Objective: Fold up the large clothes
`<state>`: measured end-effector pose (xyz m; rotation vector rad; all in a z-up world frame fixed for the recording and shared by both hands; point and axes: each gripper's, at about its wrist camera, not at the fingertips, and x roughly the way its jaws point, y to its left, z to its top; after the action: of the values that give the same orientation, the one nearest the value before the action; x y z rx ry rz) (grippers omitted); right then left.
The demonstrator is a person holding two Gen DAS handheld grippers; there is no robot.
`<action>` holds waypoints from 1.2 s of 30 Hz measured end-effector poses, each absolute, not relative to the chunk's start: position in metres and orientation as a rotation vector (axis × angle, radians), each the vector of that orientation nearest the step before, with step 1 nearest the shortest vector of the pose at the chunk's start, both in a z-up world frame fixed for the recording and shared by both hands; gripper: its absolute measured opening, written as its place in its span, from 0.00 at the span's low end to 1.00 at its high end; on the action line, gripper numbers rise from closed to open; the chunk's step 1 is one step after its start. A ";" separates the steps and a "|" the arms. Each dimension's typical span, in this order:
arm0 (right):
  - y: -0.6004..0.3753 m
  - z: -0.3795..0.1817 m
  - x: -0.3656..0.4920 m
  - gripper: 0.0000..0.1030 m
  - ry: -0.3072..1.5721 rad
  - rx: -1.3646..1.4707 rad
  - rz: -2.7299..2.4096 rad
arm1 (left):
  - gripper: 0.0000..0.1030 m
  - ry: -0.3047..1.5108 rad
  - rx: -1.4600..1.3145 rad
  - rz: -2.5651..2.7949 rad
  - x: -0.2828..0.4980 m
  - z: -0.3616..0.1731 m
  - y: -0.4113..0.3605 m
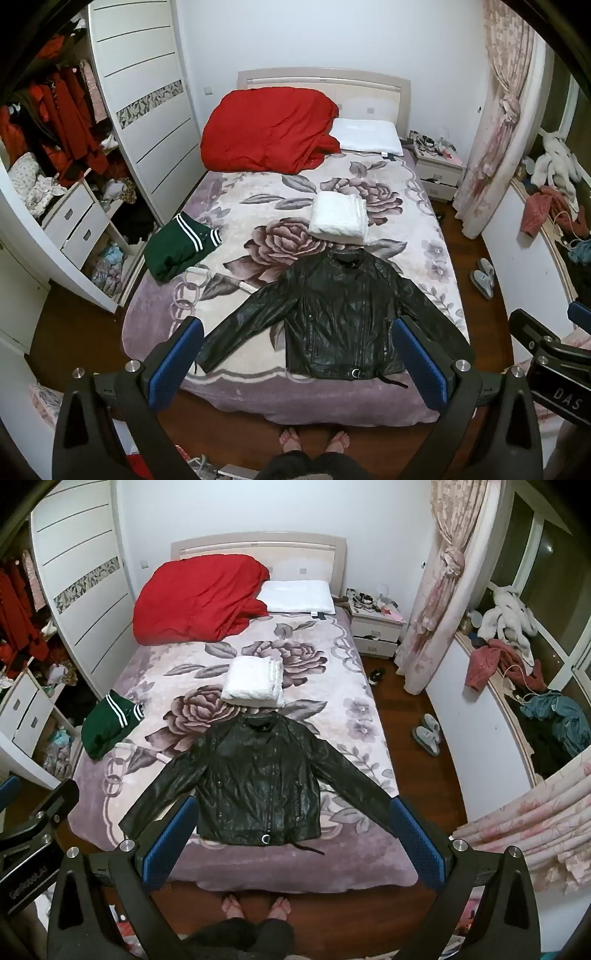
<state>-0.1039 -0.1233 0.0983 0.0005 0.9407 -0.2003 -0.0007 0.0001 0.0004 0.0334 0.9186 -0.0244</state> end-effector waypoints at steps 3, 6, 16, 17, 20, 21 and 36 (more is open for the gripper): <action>-0.122 0.100 -0.103 1.00 0.940 0.002 -0.203 | 1.00 0.919 0.031 -0.026 -0.001 0.000 0.000; -0.120 0.101 -0.104 1.00 0.939 0.001 -0.202 | 1.00 0.918 0.030 -0.027 0.000 0.000 0.001; -0.119 0.101 -0.109 1.00 0.938 -0.002 -0.203 | 1.00 0.916 0.030 -0.027 -0.001 0.000 0.000; -0.121 0.101 -0.109 1.00 0.941 0.000 -0.199 | 1.00 0.916 0.030 -0.026 -0.001 0.000 0.000; -0.120 0.102 -0.109 1.00 0.940 0.000 -0.202 | 1.00 0.914 0.031 -0.025 -0.001 0.000 0.000; -0.120 0.102 -0.109 1.00 0.940 -0.001 -0.203 | 1.00 0.914 0.030 -0.026 -0.001 0.000 0.000; -0.111 0.101 -0.105 1.00 0.938 -0.003 -0.206 | 1.00 0.912 0.028 -0.027 0.000 0.000 0.000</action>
<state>-0.1045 -0.1107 0.1009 -0.0034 0.9383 -0.2063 -0.0001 0.0000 0.0001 0.0276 0.9116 -0.0265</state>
